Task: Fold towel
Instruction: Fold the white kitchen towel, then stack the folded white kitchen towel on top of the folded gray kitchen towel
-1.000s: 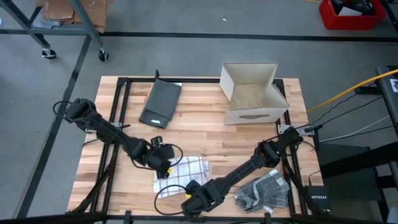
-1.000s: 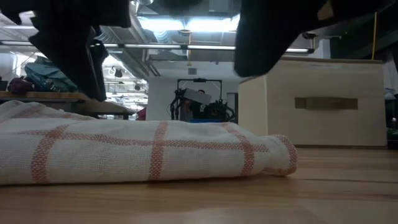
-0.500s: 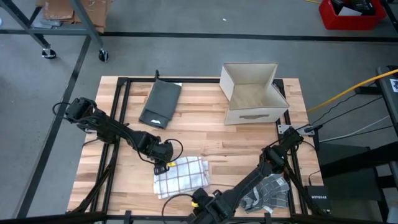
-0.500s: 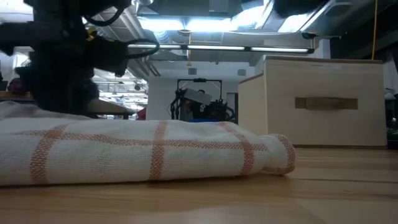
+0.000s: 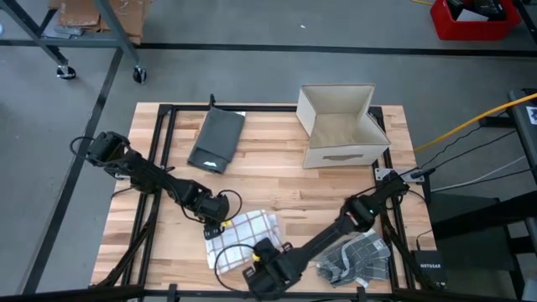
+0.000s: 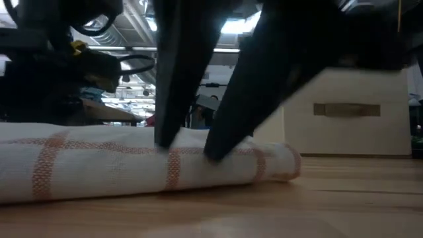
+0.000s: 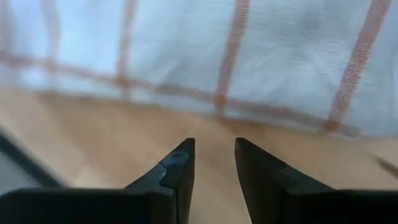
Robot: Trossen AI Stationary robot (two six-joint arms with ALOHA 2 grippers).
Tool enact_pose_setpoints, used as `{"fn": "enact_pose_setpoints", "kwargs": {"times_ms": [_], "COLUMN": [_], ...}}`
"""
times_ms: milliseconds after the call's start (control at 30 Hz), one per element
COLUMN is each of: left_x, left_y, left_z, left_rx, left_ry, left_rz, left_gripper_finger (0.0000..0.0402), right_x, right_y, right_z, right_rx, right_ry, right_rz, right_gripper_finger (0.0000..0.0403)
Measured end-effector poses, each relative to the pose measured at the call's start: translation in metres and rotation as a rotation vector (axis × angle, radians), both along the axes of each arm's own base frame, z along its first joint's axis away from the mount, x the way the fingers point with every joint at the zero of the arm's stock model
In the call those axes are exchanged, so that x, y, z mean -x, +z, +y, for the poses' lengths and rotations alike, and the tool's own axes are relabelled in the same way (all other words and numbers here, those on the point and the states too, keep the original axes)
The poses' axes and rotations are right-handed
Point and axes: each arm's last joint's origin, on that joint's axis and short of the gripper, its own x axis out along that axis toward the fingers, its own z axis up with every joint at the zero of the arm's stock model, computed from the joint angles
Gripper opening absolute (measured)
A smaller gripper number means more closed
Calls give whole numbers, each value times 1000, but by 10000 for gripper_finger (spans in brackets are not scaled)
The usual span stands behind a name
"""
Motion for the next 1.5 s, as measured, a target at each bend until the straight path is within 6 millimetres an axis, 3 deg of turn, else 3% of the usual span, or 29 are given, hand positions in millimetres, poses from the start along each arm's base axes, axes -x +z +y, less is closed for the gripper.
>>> {"fn": "enact_pose_setpoints", "kwargs": {"times_ms": [167,600,733,967,1200,1400,1500], "left_x": [7,29,32,31,32,37,36], "left_y": [0,-1,-1,-2,-3,-4,-3], "left_z": [-13,-47,-49,-41,-23,-21,-21], "left_rx": [23,70,86,31,-16,22,20], "left_ry": [-14,9,88,104,-16,-143,-117], "left_rz": [21,70,95,112,202,266,258], "left_gripper_finger": [208,208,208,208,208,208,208], "right_x": [-12,-48,-53,-47,-36,-29,-27], "right_y": [-17,-16,-7,14,39,40,40], "right_z": [-19,-101,-114,-120,-120,-107,-102], "right_rx": [10,122,138,186,146,68,61], "right_ry": [-34,2,43,71,112,229,242], "right_rz": [58,124,117,128,157,195,199], "right_gripper_finger": [117,117,117,117,117,117,117]}}
